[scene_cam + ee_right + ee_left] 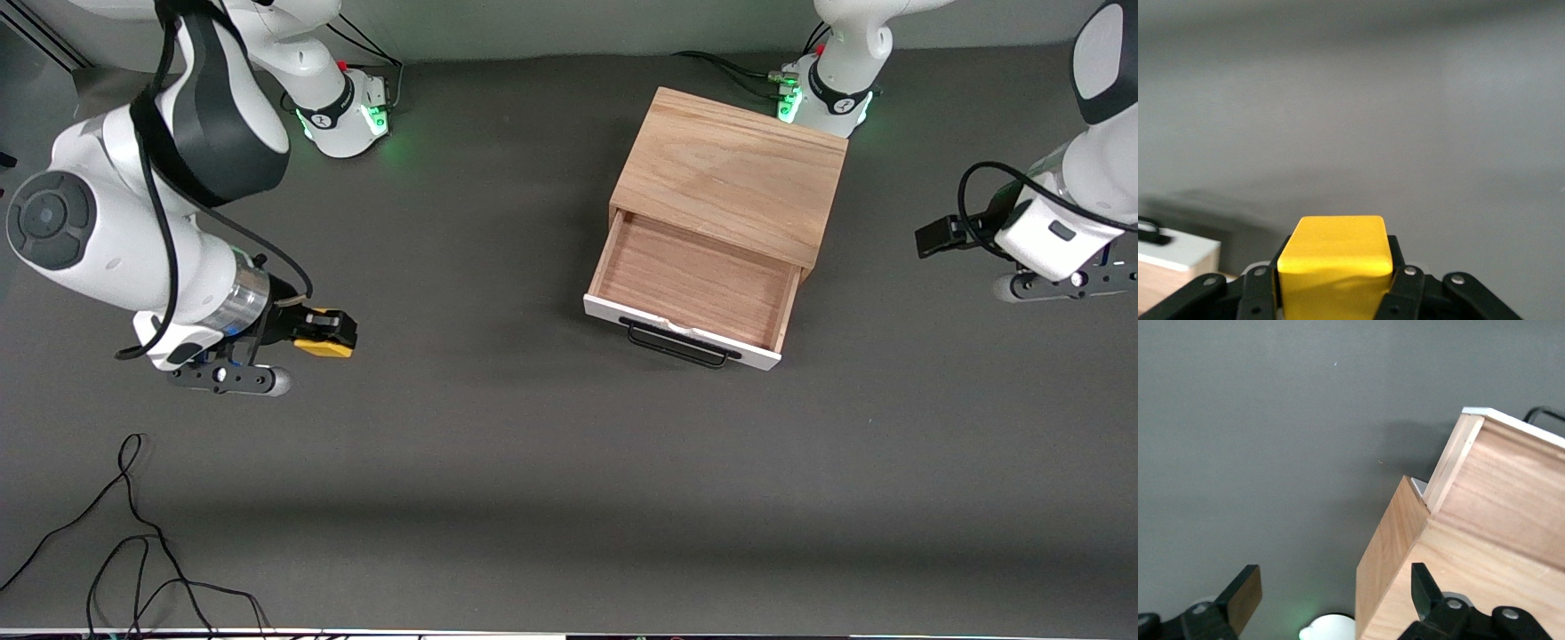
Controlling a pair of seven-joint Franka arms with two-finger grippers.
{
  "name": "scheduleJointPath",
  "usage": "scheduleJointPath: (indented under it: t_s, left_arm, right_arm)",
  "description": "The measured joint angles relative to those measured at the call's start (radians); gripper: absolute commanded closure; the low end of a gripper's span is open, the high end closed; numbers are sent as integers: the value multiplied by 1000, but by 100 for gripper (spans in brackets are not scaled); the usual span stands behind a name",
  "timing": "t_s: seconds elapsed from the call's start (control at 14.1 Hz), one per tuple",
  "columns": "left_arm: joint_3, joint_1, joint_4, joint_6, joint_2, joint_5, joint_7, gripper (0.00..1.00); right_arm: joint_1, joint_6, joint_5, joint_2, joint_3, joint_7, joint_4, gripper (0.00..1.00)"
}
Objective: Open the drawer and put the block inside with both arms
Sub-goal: 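Carry the yellow cube with the right gripper over the open drawer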
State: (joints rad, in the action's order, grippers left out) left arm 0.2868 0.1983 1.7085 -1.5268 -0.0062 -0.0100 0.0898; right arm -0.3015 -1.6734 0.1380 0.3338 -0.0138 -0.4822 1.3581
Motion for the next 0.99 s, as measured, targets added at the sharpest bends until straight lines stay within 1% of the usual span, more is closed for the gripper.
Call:
scheduleJointPath:
  t_s: [0.21,0.36,0.5,0.71,0.99]
  left_arm:
    - [-20,11,1,-9,-13,1,-57,0]
    - [-33,25,0,-23,-13,6,-68,0]
    - [-34,26,0,-38,-13,7,-71,0]
    - [-29,26,-7,-52,-14,7,-71,0]
    - [-28,25,-19,-53,-14,8,-75,0]
  right_arm:
    - [-92,10,2,88,-74,-254,-151,92]
    - [-182,-2,2,165,-92,-390,-244,95]
    - [-271,-62,2,236,-94,-477,-305,95]
    - [-375,-173,0,319,-93,-543,-329,95]
    - [-465,-250,-41,404,-87,-587,-338,95]
